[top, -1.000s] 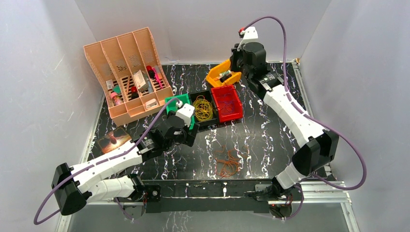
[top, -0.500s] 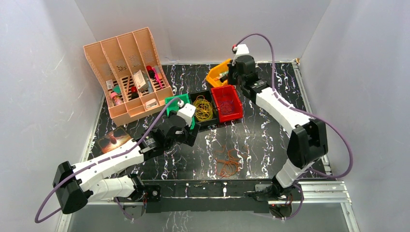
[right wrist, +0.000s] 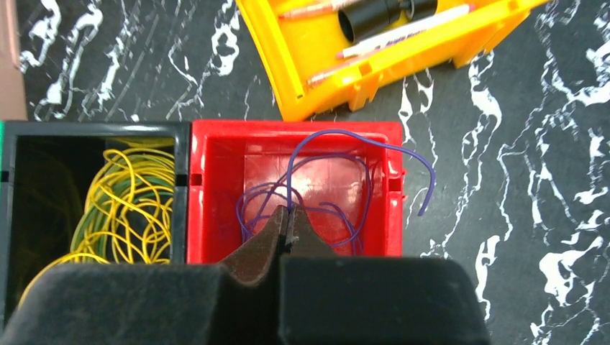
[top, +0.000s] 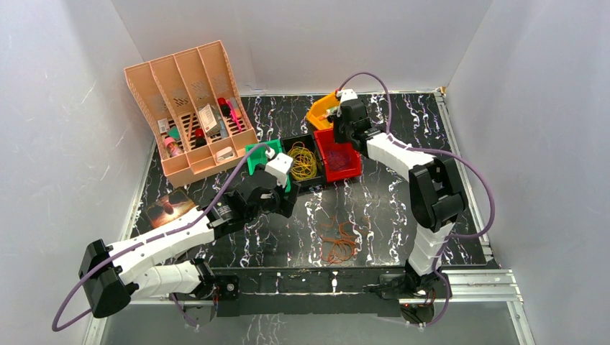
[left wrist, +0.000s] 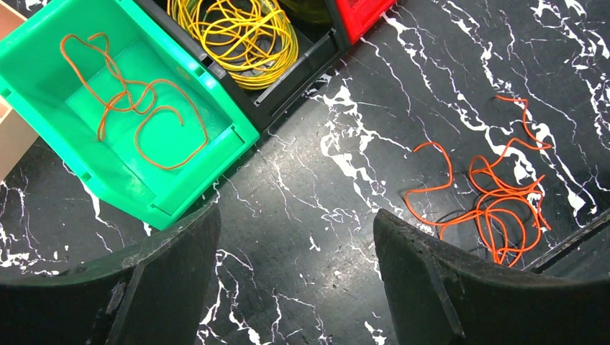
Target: Untangle the cables
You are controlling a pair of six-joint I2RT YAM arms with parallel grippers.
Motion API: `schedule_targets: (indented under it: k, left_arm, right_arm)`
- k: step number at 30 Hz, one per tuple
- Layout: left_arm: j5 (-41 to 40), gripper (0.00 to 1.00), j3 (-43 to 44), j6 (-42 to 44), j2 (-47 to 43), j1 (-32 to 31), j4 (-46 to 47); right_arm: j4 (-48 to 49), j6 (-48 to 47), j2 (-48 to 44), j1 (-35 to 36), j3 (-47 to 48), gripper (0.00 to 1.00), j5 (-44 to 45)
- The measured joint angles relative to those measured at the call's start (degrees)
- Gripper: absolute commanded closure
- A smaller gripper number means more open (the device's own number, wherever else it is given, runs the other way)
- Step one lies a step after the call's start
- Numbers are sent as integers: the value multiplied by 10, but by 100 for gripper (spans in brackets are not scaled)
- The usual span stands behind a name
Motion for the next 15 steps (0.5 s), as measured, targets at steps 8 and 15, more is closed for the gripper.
schedule_targets:
  k: [8,15]
  left_arm:
    - [0,22,0,0,0,0,9]
    - [-1,21,0,0,3,0,9]
  right_arm:
    - [3,3,31,0,-16,86,-29]
    - [-6,4,45,0,-16,56,-38]
